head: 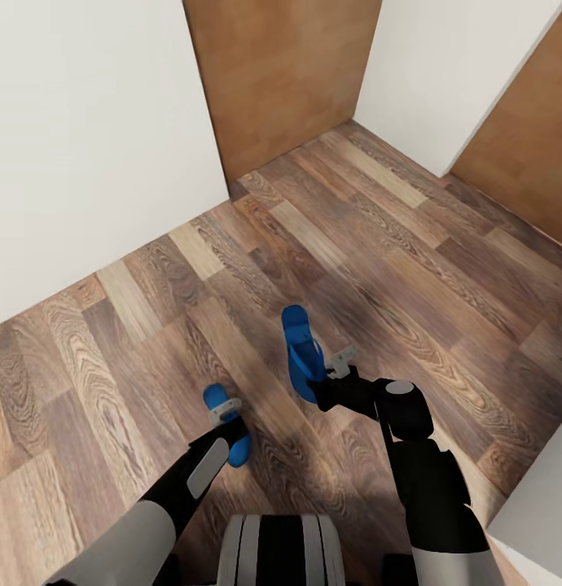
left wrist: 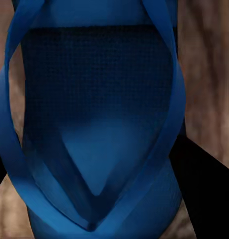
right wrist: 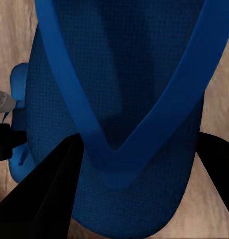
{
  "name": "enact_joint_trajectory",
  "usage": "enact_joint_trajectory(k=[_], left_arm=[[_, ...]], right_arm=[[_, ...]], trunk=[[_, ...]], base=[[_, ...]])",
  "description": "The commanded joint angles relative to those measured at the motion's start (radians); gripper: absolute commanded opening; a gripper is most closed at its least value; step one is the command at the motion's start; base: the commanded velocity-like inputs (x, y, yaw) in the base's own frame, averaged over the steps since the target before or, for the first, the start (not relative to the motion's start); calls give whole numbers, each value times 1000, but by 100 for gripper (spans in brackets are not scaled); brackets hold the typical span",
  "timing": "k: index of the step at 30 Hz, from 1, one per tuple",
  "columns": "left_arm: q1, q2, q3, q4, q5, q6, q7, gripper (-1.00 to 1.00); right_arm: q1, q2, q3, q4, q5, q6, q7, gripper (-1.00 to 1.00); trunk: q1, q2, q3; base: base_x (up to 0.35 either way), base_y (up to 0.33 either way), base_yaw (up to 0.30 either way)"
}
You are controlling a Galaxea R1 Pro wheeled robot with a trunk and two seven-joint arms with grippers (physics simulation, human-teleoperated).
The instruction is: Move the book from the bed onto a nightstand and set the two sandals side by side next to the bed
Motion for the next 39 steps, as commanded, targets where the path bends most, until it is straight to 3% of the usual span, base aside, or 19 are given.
enact_joint_trajectory(k=[1,9,15,19,24,27,33,38,39], left_arm=[[2,1,-4,-4,6,2,10,-100],[23,11,-2,-37,5,1,12,-100],[88,67,10,-158,13,16,45,-100],[166,120,15,-306,17,70,65,-100],[224,162,21,-411,19,99,70,-100],[244,174,32,-443,20,115,71,-100],[314,209,92,-525,22,150,71,-100],[327,225,100,-544,24,164,69,-100],[329,228,101,-548,26,169,68,-100]], right_arm=[[0,0,-1,-2,9,4,11,-100],[0,0,0,-2,9,4,11,-100],[0,0,1,-2,9,4,11,-100],[0,0,2,-2,9,4,11,-100],[0,0,4,-2,9,4,11,-100],[0,0,5,-2,9,4,11,-100],[1,0,9,-2,-10,5,11,-100],[1,0,10,-2,-25,12,12,-100],[1,0,26,-2,-27,14,12,-100]], trunk=[[-1,0,3],[-4,2,34],[-7,3,58],[-9,4,73],[-11,5,92],[-12,6,104],[-15,7,127],[-17,9,145],[-18,9,149]], base=[[0,0,268],[0,0,269],[0,0,278],[0,0,281],[0,0,282],[0,0,282],[0,0,282],[0,0,282],[0,0,284]])
